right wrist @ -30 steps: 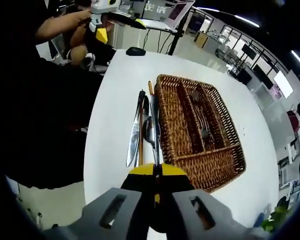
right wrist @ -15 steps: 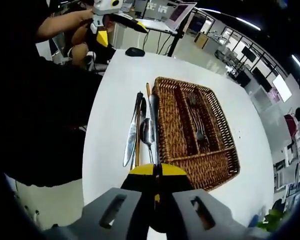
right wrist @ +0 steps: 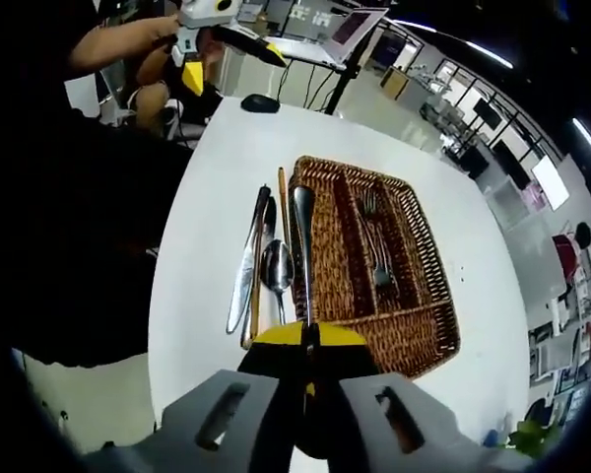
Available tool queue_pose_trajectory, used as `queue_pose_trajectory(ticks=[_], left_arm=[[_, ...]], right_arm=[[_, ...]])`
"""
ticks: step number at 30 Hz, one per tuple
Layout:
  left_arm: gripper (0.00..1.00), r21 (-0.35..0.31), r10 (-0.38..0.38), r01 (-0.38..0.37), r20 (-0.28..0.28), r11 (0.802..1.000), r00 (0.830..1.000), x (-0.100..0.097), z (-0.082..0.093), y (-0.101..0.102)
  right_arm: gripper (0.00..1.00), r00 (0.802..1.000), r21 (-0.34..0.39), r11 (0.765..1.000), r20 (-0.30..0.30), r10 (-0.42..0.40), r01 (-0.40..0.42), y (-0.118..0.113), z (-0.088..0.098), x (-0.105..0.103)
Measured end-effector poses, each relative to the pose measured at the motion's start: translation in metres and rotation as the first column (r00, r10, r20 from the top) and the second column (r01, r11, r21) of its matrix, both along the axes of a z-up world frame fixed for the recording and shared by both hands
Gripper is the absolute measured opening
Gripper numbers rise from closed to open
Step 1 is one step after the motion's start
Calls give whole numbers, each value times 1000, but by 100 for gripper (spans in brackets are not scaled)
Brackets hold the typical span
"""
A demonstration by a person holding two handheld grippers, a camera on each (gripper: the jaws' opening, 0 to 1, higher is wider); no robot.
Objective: Arrange the knives, forks, and spoons in their matching storage slots by inserting each utensil handle-first until every utensil is classified and aligned in the correct compartment
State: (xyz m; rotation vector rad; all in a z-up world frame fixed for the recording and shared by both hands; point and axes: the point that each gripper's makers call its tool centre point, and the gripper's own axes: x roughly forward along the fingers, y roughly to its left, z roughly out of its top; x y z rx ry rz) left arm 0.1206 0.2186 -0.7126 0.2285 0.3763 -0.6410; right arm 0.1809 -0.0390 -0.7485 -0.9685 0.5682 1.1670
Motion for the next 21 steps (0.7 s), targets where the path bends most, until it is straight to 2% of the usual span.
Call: queue_pose_trajectory(ticks=[21], left_arm=[[100,-19,2,-2,8,1000,1000,2,2,-1]], right_arm=[[0,1000,-13,1000,14,3,-3,10,3,23]])
